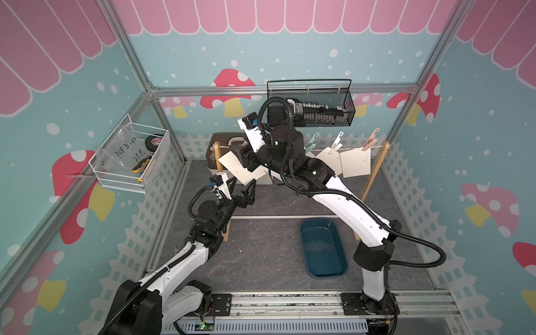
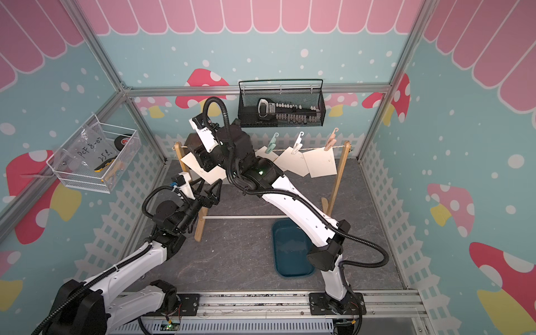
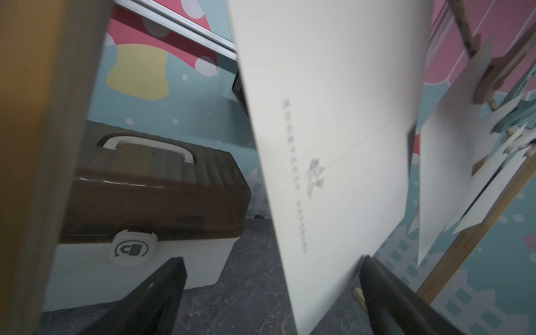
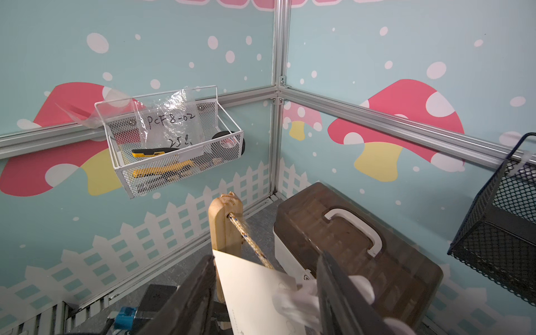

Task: Remove the postcards from the strings
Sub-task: Pinch the postcard on the clothesline.

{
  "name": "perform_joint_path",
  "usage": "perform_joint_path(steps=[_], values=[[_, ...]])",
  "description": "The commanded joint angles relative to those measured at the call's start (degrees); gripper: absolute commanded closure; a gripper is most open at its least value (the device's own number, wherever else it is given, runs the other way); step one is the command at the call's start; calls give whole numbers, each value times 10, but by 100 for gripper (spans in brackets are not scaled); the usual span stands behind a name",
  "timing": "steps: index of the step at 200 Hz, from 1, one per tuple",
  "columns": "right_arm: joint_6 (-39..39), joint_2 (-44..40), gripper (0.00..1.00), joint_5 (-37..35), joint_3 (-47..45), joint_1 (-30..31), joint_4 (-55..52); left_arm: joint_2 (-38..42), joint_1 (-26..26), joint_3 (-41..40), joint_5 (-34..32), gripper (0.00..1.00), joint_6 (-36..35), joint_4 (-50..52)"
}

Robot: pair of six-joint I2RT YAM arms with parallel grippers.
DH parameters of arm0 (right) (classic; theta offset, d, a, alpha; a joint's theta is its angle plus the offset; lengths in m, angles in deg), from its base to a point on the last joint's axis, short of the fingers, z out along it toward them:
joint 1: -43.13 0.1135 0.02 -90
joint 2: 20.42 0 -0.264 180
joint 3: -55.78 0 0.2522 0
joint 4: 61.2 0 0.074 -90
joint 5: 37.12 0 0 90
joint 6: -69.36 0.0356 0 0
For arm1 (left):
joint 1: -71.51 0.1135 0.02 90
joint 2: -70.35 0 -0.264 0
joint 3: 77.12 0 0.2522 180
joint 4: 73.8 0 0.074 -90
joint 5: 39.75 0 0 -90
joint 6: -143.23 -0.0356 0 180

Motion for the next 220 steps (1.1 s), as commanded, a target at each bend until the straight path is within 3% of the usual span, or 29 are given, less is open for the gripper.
perform_joint_path(steps=[1,83,98,113,129,159,220], values=[[-11,5,44,0,17,-2,-7,5,4,4,15,7,9,-29],[-14,-15,44,31,17,-3,-17,16,13,-4,74,50,11,-40],[-15,-24,44,67,16,-8,-26,17,18,-7,87,56,18,-43],[-11,-42,43,147,10,-24,-27,19,23,-6,101,63,23,-45],[-8,-51,41,204,9,-41,-40,23,26,-5,120,67,24,-45],[-8,-77,40,241,-11,-65,-56,28,33,-5,147,77,25,-45],[18,-92,39,253,-33,-92,-51,16,43,5,193,86,30,-62]])
